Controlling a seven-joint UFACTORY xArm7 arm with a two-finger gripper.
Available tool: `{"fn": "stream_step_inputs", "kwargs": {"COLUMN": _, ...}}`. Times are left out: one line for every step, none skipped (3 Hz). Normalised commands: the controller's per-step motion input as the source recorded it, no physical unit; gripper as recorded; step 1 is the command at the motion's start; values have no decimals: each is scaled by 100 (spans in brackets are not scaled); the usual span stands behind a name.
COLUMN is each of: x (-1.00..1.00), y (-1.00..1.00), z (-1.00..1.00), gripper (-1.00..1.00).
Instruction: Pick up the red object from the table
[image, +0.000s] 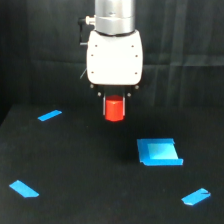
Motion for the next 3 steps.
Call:
{"fn": "stream_step_inputs", "kwargs": {"x": 4, "y": 8, "z": -1, "gripper": -100}}
{"fn": "stream_step_inputs", "kwargs": {"x": 4, "y": 5, "z": 4, "gripper": -95}}
{"fn": "stream_step_inputs", "kwargs": {"x": -6, "y": -4, "z": -2, "gripper": -94}}
